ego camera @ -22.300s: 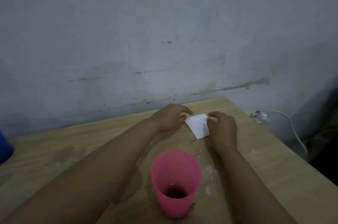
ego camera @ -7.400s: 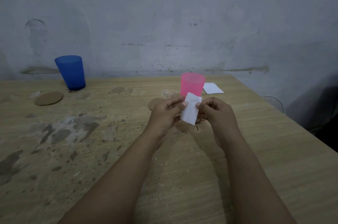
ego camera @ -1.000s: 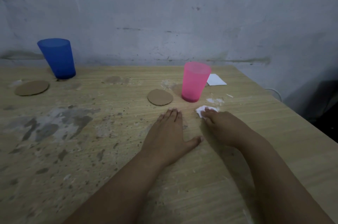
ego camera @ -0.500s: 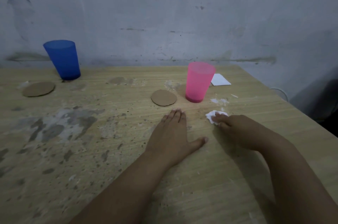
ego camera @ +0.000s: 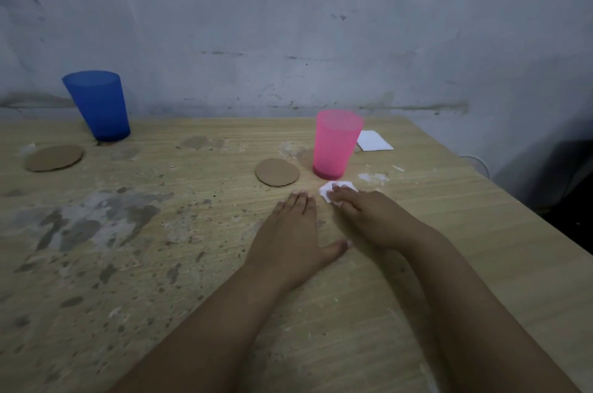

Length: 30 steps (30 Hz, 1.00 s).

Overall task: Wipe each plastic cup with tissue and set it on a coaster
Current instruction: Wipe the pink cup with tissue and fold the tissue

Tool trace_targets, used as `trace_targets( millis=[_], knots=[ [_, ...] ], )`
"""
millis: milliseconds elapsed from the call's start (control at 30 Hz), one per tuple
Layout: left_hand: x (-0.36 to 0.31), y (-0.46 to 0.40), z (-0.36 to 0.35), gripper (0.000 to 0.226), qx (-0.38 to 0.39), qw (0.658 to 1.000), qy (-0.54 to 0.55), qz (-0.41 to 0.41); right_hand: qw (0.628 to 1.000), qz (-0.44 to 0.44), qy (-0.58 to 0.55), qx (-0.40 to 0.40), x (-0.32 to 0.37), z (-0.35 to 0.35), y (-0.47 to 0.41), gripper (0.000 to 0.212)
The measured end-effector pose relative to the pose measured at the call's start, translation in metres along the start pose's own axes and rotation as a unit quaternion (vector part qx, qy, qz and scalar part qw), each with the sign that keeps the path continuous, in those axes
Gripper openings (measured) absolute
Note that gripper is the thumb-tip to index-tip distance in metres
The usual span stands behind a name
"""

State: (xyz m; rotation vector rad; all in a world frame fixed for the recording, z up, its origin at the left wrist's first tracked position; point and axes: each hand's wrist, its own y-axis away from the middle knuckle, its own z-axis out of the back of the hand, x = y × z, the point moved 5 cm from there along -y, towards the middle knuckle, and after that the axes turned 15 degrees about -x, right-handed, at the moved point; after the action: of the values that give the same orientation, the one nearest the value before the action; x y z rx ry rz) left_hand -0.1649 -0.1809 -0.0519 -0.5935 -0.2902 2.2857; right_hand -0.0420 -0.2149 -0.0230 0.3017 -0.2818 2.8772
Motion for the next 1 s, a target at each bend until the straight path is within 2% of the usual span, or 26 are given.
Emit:
trace_targets(
  millis=[167, 267, 433, 567, 733, 1000],
  knots=[
    [0.002, 0.0, 0.0, 0.097, -0.005, 1.0, 0.008, 0.002, 0.997, 0.015, -0.043, 0.061, 0.001, 0.01, 0.019, 0.041],
    [0.001, 0.0, 0.0, 0.097, 0.0, 1.0, 0.003, 0.002, 0.996, -0.006, -0.019, 0.083, -0.009, 0.016, 0.028, 0.041],
    [0.001, 0.0, 0.001, 0.098, 0.006, 1.0, -0.001, 0.003, 0.992, -0.074, 0.078, 0.058, -0.031, 0.025, 0.031, 0.041],
    [0.001, 0.001, 0.002, 0.098, 0.007, 1.0, 0.001, 0.003, 0.99, -0.112, 0.084, 0.029, -0.049, 0.019, 0.025, 0.046],
    [0.0, 0.001, 0.002, 0.098, 0.003, 1.0, 0.008, 0.004, 0.996, -0.073, 0.038, -0.025, -0.032, 0.014, 0.015, 0.043],
    [0.0, 0.0, 0.0, 0.098, -0.004, 1.0, 0.011, 0.007, 0.999, 0.001, 0.0, -0.044, 0.012, -0.003, -0.001, 0.043]
  ],
)
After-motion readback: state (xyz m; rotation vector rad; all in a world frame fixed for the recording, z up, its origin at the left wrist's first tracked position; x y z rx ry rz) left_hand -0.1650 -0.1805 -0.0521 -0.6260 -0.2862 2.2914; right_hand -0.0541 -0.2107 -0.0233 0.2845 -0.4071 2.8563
